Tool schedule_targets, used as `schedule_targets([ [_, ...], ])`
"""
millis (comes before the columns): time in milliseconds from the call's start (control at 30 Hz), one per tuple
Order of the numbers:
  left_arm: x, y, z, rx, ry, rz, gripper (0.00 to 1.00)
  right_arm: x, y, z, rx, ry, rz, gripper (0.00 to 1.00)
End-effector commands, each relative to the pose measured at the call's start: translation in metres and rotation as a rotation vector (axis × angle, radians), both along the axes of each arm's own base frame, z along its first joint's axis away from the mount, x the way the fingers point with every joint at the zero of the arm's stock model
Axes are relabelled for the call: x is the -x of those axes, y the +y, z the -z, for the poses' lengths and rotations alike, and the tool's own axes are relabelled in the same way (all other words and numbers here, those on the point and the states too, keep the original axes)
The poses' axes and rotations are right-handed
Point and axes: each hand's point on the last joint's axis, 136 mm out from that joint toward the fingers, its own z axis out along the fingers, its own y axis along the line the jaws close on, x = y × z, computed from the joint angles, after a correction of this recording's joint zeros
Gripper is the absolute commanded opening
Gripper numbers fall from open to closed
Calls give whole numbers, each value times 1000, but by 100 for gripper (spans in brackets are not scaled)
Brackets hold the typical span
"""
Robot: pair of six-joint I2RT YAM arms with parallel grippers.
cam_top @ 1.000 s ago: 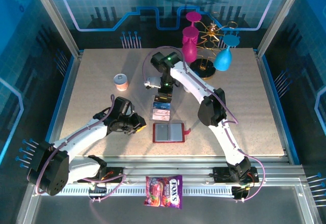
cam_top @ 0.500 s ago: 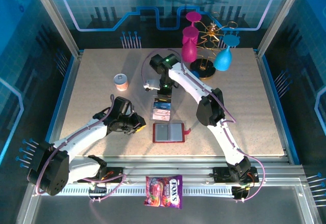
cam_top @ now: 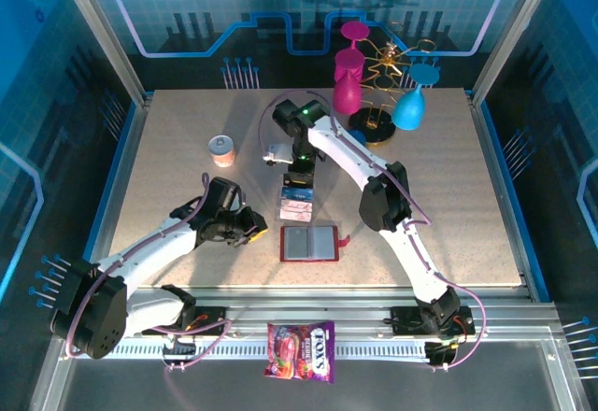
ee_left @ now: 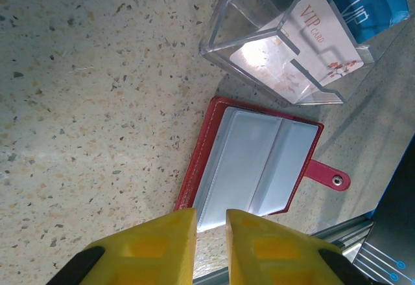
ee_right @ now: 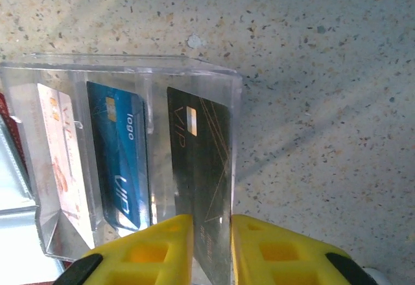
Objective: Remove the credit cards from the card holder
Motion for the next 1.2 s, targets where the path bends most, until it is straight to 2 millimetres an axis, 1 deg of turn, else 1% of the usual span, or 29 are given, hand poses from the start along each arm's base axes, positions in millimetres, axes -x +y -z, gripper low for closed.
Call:
schedule_targets([
  [0,5,4,5,-2,31,-15,21,-5,3,-25,-21,-74,12,26],
  [200,6,4,5,-2,29,-10,21,-14,3,-36,-41,-127,43,28],
  [333,5,4,6,-2,29,-11,20,-23,3,-37,-55,-161,69,28],
  [433,6,4,6,-1,30,-11,20,-29,1,-34,-54,-172,88,29],
  [800,2,1,6,12,31,-6,21,-32,-6,-11,-25,-152,115,29],
  [933,3,1,7,12,33,-6,21,-29,-7,-3,-18,-138,115,29],
  [1167,5,2,8,15,33,-10,21,-19,-6,4,-20,-92,108,30],
])
